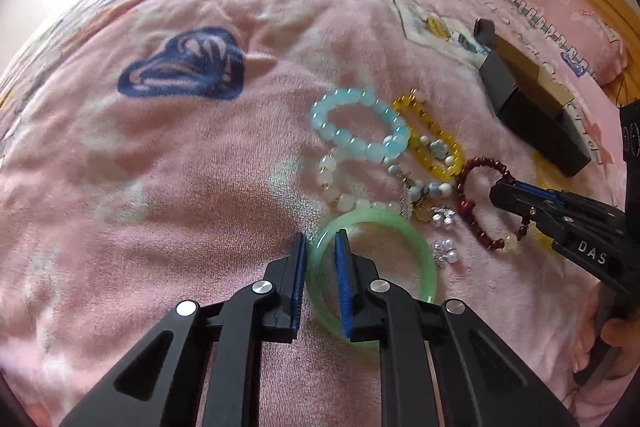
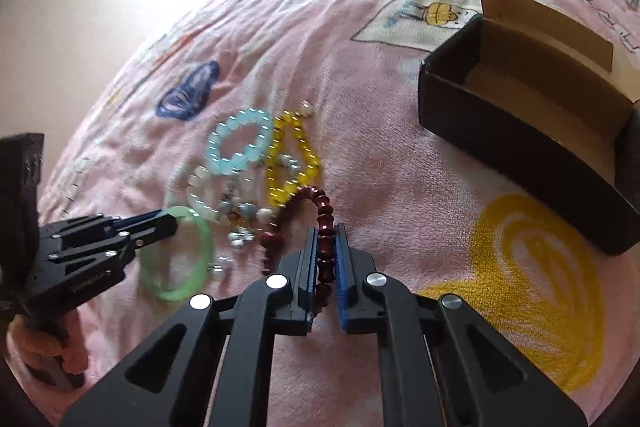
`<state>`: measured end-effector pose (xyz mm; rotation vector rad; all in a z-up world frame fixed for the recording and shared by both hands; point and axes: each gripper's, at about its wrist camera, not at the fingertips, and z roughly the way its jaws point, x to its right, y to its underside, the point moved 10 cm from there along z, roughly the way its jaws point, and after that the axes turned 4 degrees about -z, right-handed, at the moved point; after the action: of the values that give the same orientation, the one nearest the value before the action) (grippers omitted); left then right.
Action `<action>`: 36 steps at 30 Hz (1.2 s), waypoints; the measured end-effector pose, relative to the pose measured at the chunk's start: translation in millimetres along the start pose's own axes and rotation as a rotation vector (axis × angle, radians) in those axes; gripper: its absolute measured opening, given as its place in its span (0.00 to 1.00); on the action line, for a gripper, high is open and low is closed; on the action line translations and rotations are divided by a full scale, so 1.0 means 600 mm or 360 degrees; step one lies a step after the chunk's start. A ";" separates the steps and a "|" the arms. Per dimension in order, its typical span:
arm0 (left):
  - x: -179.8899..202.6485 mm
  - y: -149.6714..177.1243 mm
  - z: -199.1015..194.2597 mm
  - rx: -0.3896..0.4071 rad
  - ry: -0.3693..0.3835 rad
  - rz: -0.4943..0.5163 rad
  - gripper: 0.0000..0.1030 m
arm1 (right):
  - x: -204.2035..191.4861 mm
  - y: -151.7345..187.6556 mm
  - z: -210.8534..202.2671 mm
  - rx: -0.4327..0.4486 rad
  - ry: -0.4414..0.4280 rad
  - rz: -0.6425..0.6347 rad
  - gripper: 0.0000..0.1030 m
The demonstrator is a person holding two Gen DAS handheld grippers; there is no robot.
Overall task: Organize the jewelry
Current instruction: 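Carry the jade bangle and red bracelet into the box and release both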
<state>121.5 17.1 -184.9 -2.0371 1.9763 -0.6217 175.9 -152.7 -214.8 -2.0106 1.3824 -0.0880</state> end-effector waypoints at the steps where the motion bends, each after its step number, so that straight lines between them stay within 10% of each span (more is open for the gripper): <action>1: 0.001 -0.003 -0.005 0.0018 0.0001 -0.0010 0.13 | -0.001 -0.004 -0.012 0.0025 -0.0007 -0.0002 0.09; 19: 0.096 -0.040 -0.109 0.0247 0.0146 0.0042 0.11 | 0.125 -0.102 -0.233 0.0524 -0.0005 0.0311 0.09; 36: 0.324 -0.191 -0.060 0.0268 0.0148 0.0318 0.11 | 0.242 -0.115 -0.248 0.0542 -0.0044 0.0515 0.09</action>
<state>206.9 -164.1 -75.0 -1.7172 2.0682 -0.8197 231.9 -335.5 -107.6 -1.4896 1.5412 -0.1396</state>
